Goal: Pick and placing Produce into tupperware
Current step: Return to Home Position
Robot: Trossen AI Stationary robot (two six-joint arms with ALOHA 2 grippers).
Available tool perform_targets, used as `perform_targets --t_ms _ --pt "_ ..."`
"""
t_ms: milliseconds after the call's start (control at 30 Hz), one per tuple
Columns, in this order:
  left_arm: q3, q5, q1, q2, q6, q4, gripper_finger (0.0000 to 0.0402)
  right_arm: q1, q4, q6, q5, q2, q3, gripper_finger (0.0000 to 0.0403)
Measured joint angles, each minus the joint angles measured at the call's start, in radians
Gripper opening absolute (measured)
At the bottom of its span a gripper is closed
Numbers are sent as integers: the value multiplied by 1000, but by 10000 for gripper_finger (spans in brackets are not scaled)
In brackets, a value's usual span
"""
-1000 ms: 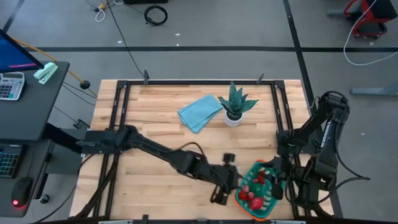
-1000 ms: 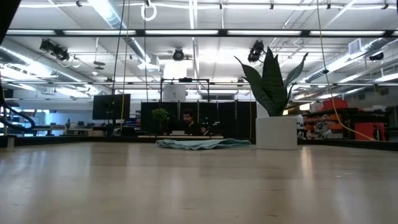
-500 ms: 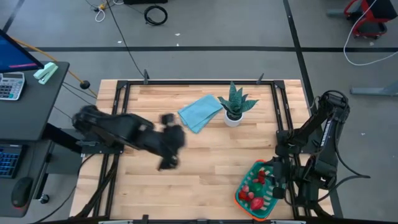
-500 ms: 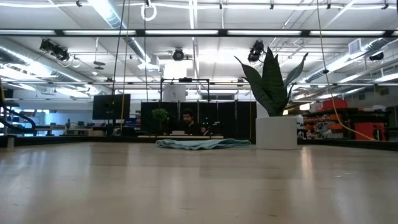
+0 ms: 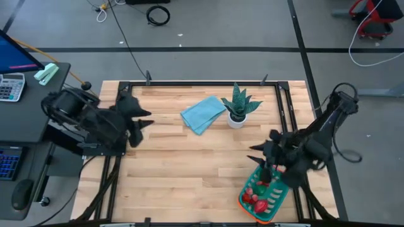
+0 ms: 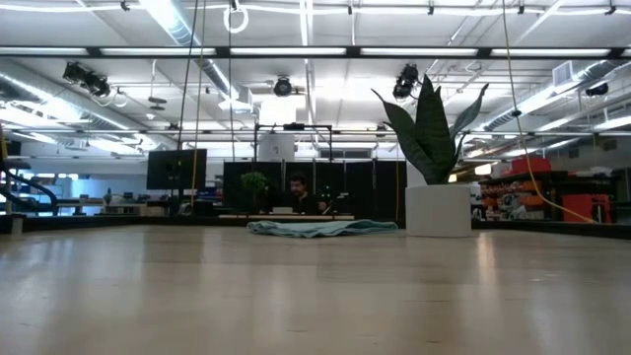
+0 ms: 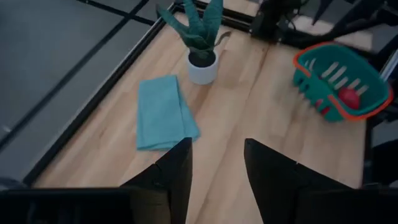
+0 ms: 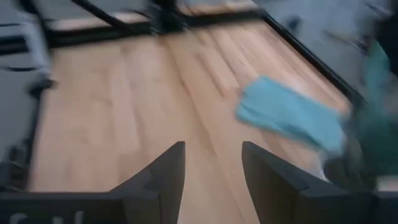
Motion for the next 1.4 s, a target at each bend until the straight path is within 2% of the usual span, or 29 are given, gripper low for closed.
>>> perform_targets --t_ms 67,100,167,233,300,400,467,600,700,833,967,1100,1200,1300,1400 --pt "-50 -1 -12 -41 -56 3 151 -64 171 -228 -99 -35 0 167" --pt "-83 -1 -22 -59 -80 19 150 -99 274 -366 -189 -47 0 167" --pt "-176 -8 -42 -97 -104 103 146 -177 477 -613 -416 -57 0 167" --pt "-292 -18 -57 -136 -88 225 143 -263 621 -786 -666 -56 0 167" --pt "-421 -22 -68 -179 -33 367 140 -359 686 -858 -856 -50 0 167" --pt "-616 -20 -69 -245 26 550 137 -505 657 -857 -990 -29 -3 167" --pt "-721 -18 -59 -300 30 618 138 -590 651 -840 -1039 -21 -29 167" --pt "-868 -22 -63 -441 -60 648 144 -735 690 -809 -1144 -46 -113 167" --pt "-975 -52 -91 -575 -121 679 149 -803 822 -805 -1251 -110 -213 167" --pt "-1185 -177 -139 -746 -61 866 153 -835 992 -805 -1356 -248 -381 167" --pt "-1448 -180 -152 -857 -3 1154 149 -833 1021 -753 -1348 -422 -553 167" --pt "-1671 -166 -151 -883 67 1515 143 -832 1022 -683 -1333 -603 -711 167" --pt "-1782 -104 -152 -869 142 1771 140 -832 1053 -669 -1300 -724 -795 167" --pt "-1848 -20 -152 -834 228 1991 137 -832 1063 -669 -1282 -818 -849 167" --pt "-1857 33 -144 -810 337 2084 139 -832 1064 -670 -1276 -884 -878 167"
